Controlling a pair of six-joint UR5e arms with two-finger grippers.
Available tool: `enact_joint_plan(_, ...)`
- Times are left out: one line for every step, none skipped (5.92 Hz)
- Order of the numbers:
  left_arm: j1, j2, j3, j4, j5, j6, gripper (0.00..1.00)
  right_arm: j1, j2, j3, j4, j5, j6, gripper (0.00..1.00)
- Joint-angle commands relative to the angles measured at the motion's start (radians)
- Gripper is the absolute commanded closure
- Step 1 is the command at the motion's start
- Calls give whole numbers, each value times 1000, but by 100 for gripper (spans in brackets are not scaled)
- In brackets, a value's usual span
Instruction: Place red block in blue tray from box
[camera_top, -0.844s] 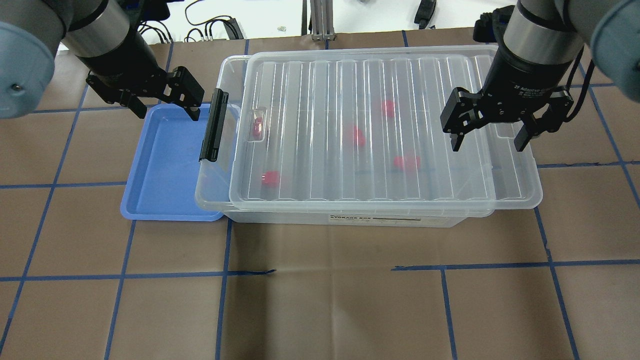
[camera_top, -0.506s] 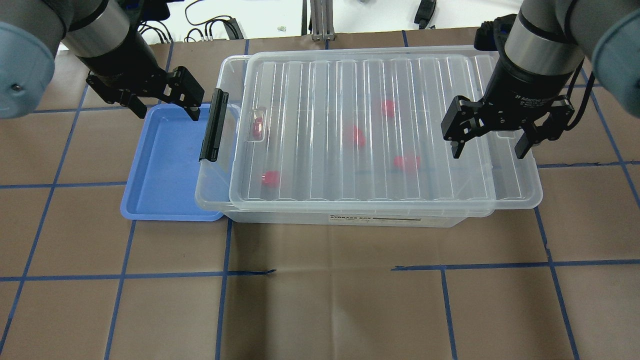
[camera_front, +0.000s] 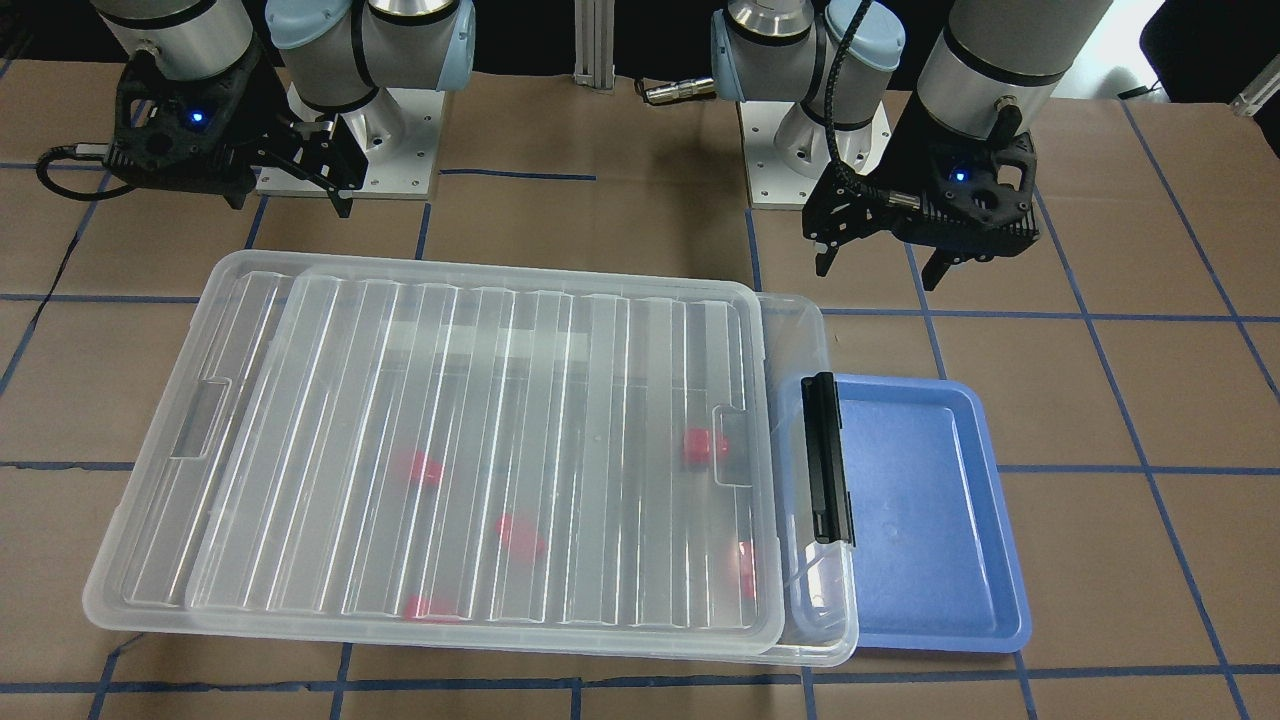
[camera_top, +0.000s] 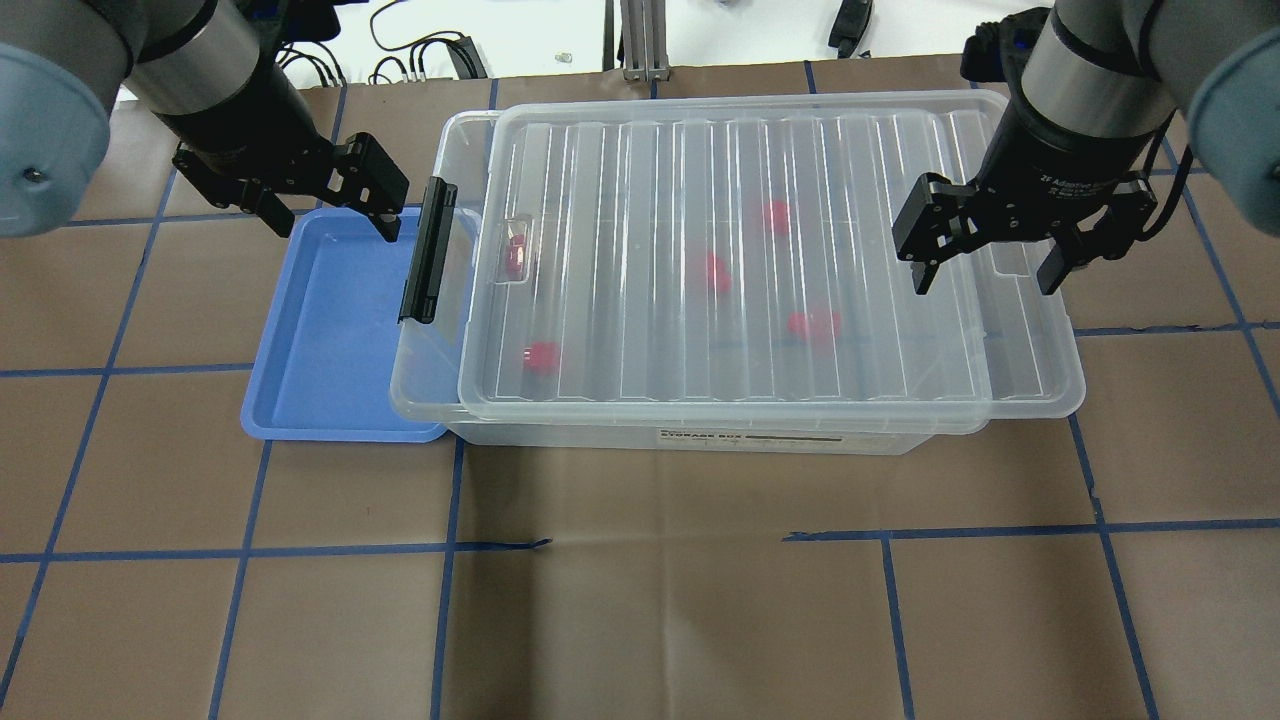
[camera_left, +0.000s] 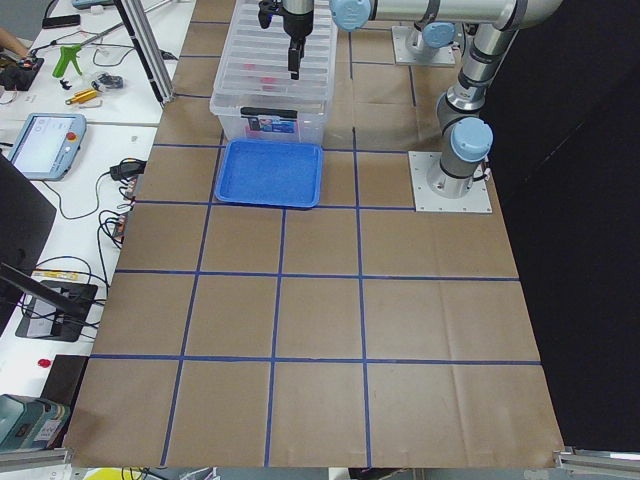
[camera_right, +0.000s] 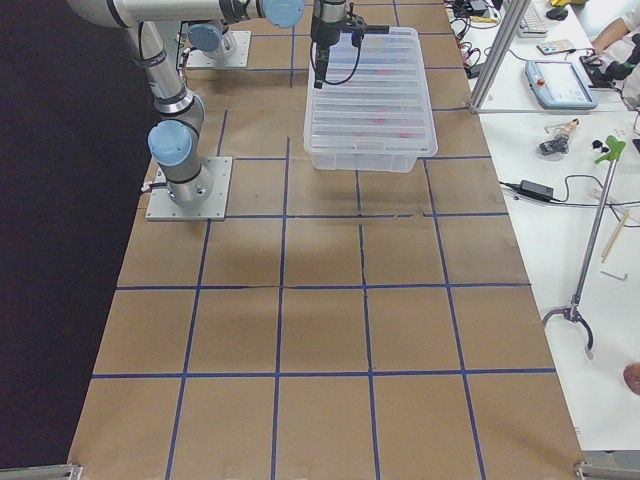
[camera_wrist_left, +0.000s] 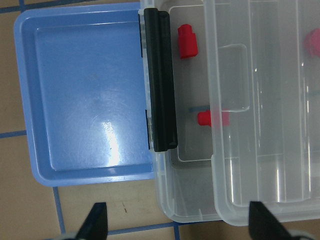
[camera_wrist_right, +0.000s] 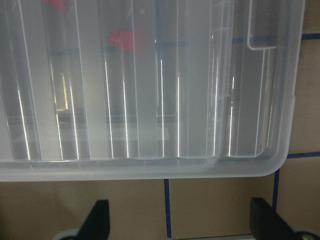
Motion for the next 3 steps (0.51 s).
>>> enact_joint_plan(0,0,0,0,0,0,2,-133,66,1,-79,-7,-148,0)
enact_joint_plan(0,0,0,0,0,0,2,-181,117,3,-128,-7,-159,0)
enact_joint_plan(0,0,0,0,0,0,2,-204,184,4,-200,-9,-166,0)
